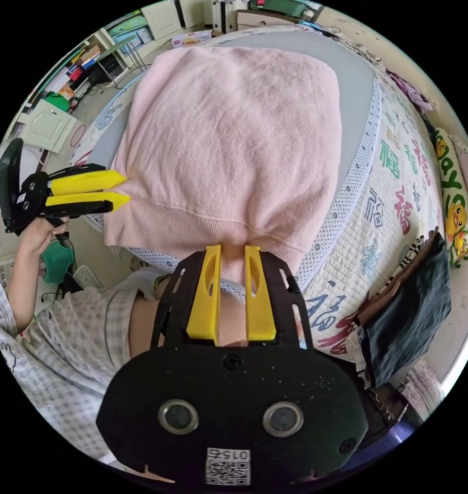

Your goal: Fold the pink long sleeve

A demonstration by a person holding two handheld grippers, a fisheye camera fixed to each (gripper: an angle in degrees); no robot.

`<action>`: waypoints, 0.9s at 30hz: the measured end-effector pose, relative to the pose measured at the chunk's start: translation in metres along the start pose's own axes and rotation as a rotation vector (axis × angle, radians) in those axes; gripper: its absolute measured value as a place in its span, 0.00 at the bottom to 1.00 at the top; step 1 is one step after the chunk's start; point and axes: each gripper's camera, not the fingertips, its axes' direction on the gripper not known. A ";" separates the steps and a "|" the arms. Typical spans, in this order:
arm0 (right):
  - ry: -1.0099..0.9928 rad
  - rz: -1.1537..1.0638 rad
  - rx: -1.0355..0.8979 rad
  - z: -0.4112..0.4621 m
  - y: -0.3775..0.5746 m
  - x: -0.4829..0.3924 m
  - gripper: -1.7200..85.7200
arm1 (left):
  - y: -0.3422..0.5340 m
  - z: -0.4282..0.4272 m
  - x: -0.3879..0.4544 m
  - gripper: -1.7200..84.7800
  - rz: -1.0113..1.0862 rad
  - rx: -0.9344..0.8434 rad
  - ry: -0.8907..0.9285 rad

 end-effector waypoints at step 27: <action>0.081 -0.019 0.019 -0.036 0.107 -0.037 0.12 | 0.053 -0.011 0.066 0.26 0.158 0.097 -0.128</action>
